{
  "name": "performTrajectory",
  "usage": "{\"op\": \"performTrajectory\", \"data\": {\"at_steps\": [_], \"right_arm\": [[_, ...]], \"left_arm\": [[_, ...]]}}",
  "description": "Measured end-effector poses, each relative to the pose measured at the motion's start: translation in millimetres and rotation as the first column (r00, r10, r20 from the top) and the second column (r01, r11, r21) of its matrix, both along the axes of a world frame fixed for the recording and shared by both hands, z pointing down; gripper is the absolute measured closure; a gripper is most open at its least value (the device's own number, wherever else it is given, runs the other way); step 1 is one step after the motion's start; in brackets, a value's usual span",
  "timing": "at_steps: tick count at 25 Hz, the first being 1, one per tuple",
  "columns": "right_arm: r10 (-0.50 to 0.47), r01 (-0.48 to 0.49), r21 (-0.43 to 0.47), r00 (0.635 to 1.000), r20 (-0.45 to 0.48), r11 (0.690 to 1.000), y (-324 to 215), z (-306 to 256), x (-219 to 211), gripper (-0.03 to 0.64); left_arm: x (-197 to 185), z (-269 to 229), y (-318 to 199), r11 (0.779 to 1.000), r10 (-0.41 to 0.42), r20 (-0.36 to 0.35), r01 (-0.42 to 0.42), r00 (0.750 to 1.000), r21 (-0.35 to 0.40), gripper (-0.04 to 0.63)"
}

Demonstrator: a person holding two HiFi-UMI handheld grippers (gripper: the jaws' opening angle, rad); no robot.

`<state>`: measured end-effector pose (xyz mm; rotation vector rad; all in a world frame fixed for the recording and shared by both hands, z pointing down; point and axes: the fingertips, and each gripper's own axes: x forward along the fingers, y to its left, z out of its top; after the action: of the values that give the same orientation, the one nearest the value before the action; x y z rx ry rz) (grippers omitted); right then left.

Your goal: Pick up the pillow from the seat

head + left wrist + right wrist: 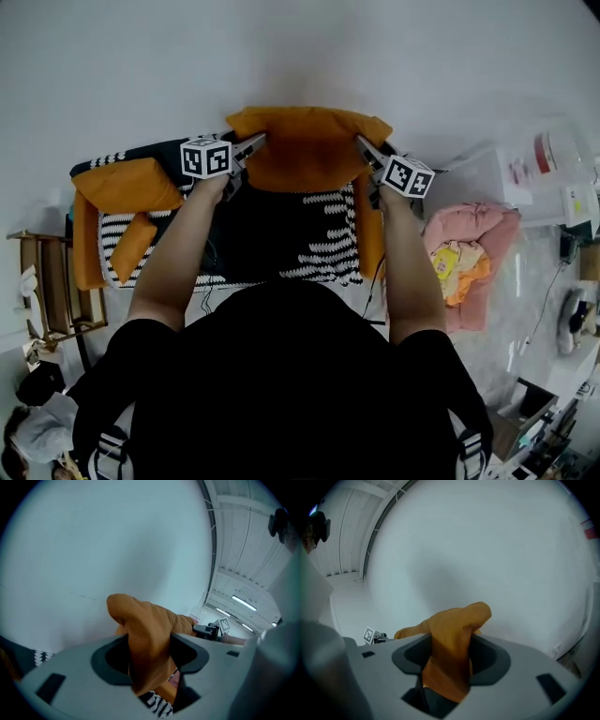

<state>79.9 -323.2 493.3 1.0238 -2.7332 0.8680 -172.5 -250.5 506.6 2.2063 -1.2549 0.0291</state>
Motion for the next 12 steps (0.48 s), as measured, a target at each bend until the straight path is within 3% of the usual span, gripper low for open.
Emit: {"op": "performTrajectory", "data": {"at_steps": [12], "right_arm": [[0.001,-0.001,0.042,1.000,0.016,0.999,49,-29,3,0.382]], "left_arm": [[2,-25,45,0.999,0.016,-0.013,-0.015,1.000,0.044,0.354]]}}
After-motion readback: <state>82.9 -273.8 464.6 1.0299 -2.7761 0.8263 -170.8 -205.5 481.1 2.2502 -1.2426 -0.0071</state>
